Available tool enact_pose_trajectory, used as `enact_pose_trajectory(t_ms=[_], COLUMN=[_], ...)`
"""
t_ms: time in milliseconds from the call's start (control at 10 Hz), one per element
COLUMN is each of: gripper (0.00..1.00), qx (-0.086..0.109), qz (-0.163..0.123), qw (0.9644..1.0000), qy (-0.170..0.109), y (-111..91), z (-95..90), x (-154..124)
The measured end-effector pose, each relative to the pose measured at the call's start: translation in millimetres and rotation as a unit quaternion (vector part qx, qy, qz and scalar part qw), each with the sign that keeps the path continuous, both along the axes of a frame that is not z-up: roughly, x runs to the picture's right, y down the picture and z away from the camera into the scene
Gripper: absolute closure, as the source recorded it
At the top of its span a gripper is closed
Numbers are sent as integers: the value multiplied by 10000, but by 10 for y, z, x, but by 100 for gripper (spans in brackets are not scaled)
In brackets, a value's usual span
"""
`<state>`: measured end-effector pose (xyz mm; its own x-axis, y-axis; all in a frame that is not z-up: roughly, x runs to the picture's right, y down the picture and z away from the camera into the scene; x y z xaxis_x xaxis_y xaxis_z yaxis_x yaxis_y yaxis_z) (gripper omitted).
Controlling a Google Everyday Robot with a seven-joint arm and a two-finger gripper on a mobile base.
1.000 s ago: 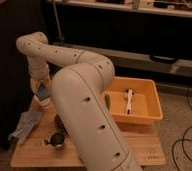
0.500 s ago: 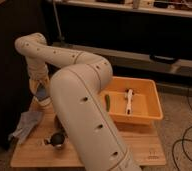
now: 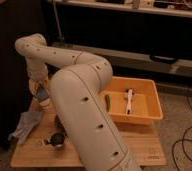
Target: Place sponge in paper cup
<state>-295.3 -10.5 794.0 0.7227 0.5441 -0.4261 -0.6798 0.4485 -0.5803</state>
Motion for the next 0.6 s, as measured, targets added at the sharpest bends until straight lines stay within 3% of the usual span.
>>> enact_pose_trajectory(t_ms=[600], gripper=[100], qx=[-15], qz=[108], qw=[9997], qy=[-197], y=[-36], z=[-7], x=[2])
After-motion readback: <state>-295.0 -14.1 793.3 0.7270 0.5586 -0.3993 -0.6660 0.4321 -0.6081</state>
